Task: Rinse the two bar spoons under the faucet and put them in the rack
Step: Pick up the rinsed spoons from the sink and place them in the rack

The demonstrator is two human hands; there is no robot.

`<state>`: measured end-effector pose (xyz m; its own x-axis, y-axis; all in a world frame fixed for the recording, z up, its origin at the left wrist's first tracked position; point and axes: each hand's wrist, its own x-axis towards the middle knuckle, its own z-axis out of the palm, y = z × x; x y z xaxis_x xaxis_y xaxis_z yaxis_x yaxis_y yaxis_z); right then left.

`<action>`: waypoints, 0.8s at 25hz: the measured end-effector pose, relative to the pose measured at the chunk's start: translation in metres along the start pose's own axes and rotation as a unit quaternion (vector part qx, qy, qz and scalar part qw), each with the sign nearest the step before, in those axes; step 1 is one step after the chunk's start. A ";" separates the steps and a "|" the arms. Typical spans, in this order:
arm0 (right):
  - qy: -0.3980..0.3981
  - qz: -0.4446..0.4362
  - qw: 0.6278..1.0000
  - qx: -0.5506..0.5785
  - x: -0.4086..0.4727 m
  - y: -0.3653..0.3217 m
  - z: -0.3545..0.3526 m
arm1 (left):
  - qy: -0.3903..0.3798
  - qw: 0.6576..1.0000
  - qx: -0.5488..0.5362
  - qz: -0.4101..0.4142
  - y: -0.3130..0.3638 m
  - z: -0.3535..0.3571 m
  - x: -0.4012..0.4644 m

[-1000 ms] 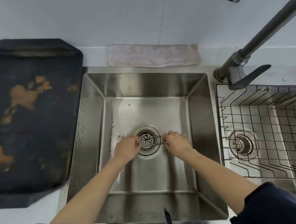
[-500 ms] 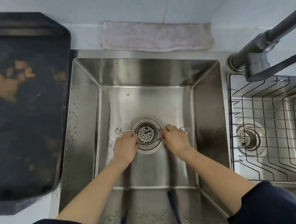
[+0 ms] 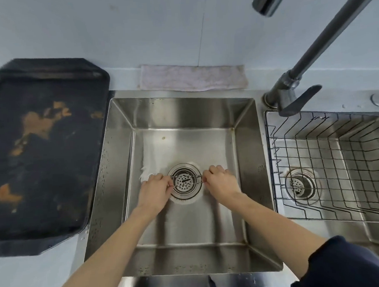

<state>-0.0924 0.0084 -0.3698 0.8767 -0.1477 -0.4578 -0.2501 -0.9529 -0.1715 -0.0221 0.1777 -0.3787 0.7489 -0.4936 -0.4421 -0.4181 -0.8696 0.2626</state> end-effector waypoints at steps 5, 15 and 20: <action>0.052 -0.023 0.998 -0.029 -0.024 0.004 -0.029 | 0.066 0.998 0.008 0.025 0.019 -0.026 -0.023; 0.157 -0.057 0.985 -0.039 -0.087 0.024 -0.075 | 0.152 0.983 0.047 0.088 0.059 -0.068 -0.066; 0.203 -0.036 0.978 -0.036 -0.120 0.050 -0.079 | 0.175 0.976 0.043 0.126 0.093 -0.069 -0.078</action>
<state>-0.1775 -0.0426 -0.2542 0.9855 -0.1581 -0.0610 -0.1645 -0.9789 -0.1213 -0.0836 0.1360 -0.2605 0.7404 -0.6703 -0.0493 -0.6415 -0.7267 0.2457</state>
